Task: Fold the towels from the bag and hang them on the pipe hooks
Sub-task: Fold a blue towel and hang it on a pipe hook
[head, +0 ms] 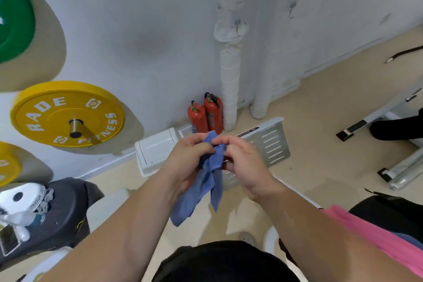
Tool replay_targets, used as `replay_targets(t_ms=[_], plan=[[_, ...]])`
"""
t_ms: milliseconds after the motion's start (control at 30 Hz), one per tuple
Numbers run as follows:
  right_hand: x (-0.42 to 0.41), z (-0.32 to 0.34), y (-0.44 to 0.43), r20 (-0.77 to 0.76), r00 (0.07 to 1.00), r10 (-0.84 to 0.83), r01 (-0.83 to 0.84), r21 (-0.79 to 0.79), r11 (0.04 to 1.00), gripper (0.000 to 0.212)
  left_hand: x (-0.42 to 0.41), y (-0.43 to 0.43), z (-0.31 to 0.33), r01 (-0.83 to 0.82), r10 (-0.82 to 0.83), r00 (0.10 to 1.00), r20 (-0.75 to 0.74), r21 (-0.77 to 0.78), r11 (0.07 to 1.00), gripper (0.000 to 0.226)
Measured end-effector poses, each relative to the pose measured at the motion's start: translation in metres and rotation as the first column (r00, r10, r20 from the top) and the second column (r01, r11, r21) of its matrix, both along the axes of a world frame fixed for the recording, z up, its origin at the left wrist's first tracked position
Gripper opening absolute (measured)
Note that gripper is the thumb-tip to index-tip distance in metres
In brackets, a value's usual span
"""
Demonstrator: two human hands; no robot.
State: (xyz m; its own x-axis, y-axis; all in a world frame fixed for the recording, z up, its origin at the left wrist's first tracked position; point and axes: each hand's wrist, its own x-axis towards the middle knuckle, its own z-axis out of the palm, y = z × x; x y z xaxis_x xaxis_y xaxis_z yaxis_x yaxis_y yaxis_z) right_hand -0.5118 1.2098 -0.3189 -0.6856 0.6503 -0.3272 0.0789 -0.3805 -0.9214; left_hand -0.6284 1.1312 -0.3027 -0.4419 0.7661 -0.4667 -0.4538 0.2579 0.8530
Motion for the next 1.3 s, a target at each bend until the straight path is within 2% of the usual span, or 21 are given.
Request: replay_targets(t_ms=[33,100,167,300,433,533,633,700,767,800,867,967,1167,1300], plan=[[0.004,0.002,0.009,-0.059,0.998,-0.01,0.004,-0.09,0.996,0.034,0.003,0.005,0.002,-0.023,0.023,1.0,-0.016,0.024,0.999,0.022],[0.01,0.004,0.026,-0.12,0.992,0.03,-0.045,-0.123,0.991,0.043,0.006,0.011,0.006,-0.082,0.083,0.996,-0.022,0.051,0.995,0.025],[0.012,0.007,0.037,-0.127,0.987,0.101,-0.106,-0.034,0.994,0.042,0.008,0.013,0.007,-0.144,0.146,0.989,-0.036,0.048,0.988,0.029],[0.008,0.009,0.047,-0.139,0.983,0.122,-0.112,0.077,0.991,0.027,0.011,0.017,0.01,-0.183,0.186,0.981,-0.062,0.051,0.982,0.036],[0.007,0.008,0.056,-0.043,0.99,0.132,-0.114,0.292,0.95,0.026,0.007,0.025,0.014,-0.237,0.24,0.97,-0.027,0.082,0.968,0.041],[0.004,0.007,0.063,0.008,0.997,0.079,-0.074,0.467,0.881,0.022,0.005,0.034,0.016,-0.232,0.239,0.969,-0.06,0.112,0.966,0.037],[0.003,0.007,0.068,0.062,0.996,0.062,-0.087,0.668,0.739,0.02,-0.002,0.043,0.014,-0.202,0.208,0.978,-0.033,0.144,0.969,0.028],[0.002,0.009,0.071,0.102,0.995,0.011,-0.082,0.723,0.686,0.02,-0.007,0.047,0.011,-0.156,0.162,0.986,-0.029,0.143,0.977,0.021],[0.001,0.014,0.076,0.089,0.994,-0.056,-0.033,0.767,0.641,0.007,-0.01,0.053,0.011,-0.128,0.129,0.992,0.0,0.133,0.983,0.016],[0.001,0.015,0.079,0.074,0.994,-0.075,-0.009,0.767,0.642,0.003,-0.01,0.055,0.012,-0.121,0.119,0.993,0.023,0.129,0.984,0.016],[0.0,0.018,0.081,0.043,0.998,-0.054,0.01,0.68,0.733,0.005,-0.014,0.058,0.012,-0.098,0.094,0.995,0.045,0.122,0.988,0.016],[-0.004,0.018,0.078,0.0,1.0,-0.001,0.001,0.515,0.857,0.006,-0.02,0.06,0.009,0.016,-0.008,0.998,-0.064,0.133,0.991,0.02],[-0.012,0.017,0.078,-0.021,1.0,-0.021,0.027,0.359,0.933,0.018,-0.028,0.058,0.01,0.014,0.002,0.989,-0.148,0.111,0.994,0.02],[-0.015,0.019,0.079,-0.048,0.999,-0.008,0.024,0.332,0.943,0.02,-0.035,0.054,0.012,0.101,-0.077,0.972,-0.224,0.098,0.99,0.005]])
